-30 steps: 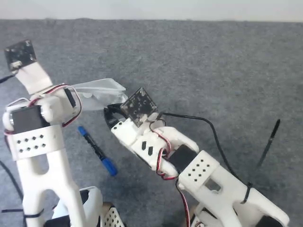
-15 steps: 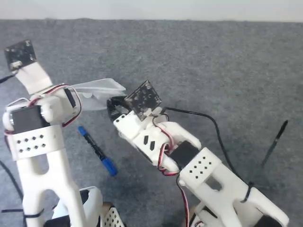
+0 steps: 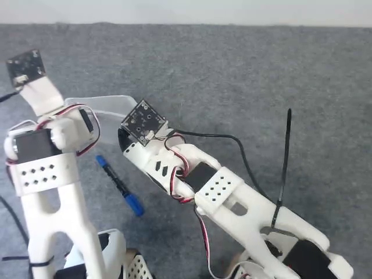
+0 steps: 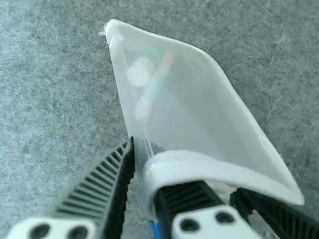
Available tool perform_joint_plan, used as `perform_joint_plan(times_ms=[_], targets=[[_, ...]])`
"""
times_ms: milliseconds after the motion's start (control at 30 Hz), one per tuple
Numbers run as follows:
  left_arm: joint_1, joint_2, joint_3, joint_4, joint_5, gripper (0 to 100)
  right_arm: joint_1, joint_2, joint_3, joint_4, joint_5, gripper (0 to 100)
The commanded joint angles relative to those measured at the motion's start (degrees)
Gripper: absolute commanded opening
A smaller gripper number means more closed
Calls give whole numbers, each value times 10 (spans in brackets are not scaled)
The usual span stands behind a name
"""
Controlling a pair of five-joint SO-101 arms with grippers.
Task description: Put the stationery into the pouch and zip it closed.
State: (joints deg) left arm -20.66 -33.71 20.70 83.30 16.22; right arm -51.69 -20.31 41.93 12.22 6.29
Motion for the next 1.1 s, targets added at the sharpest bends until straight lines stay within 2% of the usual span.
perform_joint_plan(times_ms=[0,200,600,800,1067], targets=[[-1,-25,-12,-20,-6,12,-7,-61,-22,50,11,6],[-2,-25,-12,-20,-6,12,-7,-95,-22,87,11,6],[-85,-27,-12,-33,-2,12,-5,-102,-22,111,14,6],[-163,-28,-15,-33,7,12,11,-102,-22,113,15,6],[-261,-28,-39,-33,28,12,19,-102,-24,176,16,6]])
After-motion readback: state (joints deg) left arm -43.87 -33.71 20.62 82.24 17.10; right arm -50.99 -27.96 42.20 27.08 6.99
